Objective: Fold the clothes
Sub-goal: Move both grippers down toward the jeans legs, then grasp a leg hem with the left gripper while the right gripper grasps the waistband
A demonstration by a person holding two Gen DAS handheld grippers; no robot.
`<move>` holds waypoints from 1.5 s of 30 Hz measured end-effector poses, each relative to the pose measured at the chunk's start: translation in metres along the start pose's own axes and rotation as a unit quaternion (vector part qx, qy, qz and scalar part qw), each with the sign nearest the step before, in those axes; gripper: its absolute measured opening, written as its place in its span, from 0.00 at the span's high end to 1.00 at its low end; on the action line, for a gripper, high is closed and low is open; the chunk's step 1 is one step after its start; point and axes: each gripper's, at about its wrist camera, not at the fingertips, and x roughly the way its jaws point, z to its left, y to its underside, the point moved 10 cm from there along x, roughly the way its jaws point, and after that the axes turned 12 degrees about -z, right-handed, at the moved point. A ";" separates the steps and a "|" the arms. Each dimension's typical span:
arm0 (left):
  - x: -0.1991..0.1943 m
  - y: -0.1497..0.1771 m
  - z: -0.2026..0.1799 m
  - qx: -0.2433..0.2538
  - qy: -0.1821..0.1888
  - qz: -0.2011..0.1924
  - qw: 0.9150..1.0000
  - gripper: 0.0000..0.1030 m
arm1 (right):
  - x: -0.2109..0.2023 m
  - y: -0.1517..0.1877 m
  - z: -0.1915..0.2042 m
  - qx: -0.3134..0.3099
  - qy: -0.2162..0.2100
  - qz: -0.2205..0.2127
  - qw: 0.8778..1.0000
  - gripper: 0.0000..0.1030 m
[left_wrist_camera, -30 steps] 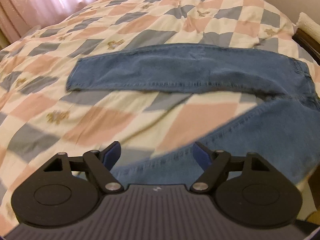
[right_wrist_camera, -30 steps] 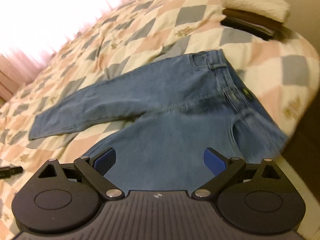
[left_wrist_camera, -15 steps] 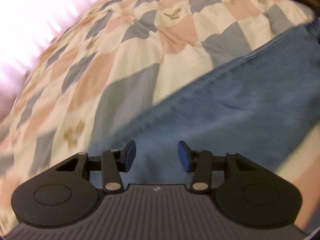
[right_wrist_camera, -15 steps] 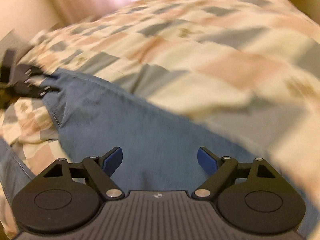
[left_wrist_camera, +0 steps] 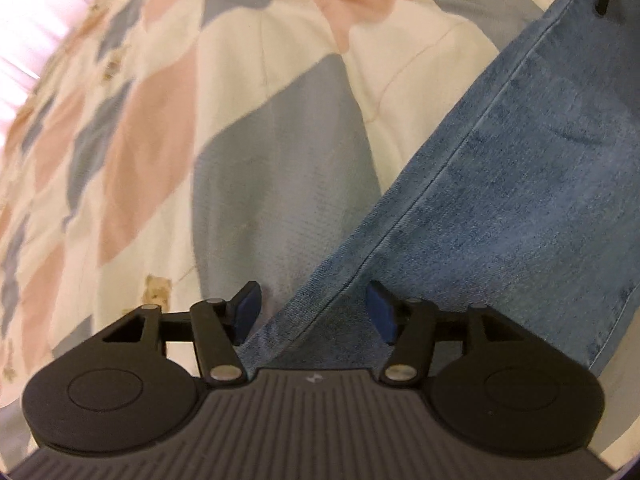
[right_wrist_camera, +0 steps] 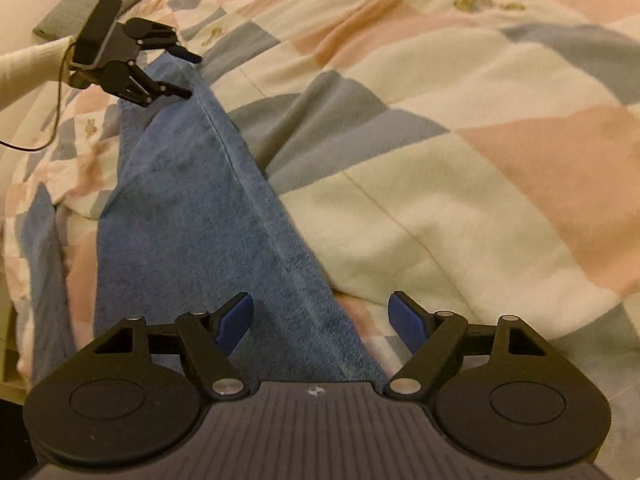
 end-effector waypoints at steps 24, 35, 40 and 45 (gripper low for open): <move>-0.265 0.056 -0.136 -0.017 -0.238 -0.101 0.966 0.97 | -0.133 0.090 0.285 -0.229 0.294 -0.146 0.916 0.98; -0.323 0.223 -0.325 -0.166 -0.128 0.020 0.978 0.91 | -0.114 0.245 0.353 0.109 0.368 -0.145 0.912 0.62; -0.329 0.238 -0.313 -0.292 -0.117 0.008 0.949 0.83 | -0.137 0.297 0.332 0.362 0.375 -0.219 0.825 0.54; -0.320 0.252 -0.267 -0.466 -0.128 -0.010 0.875 0.77 | -0.199 0.353 0.262 0.580 0.360 -0.365 0.633 0.53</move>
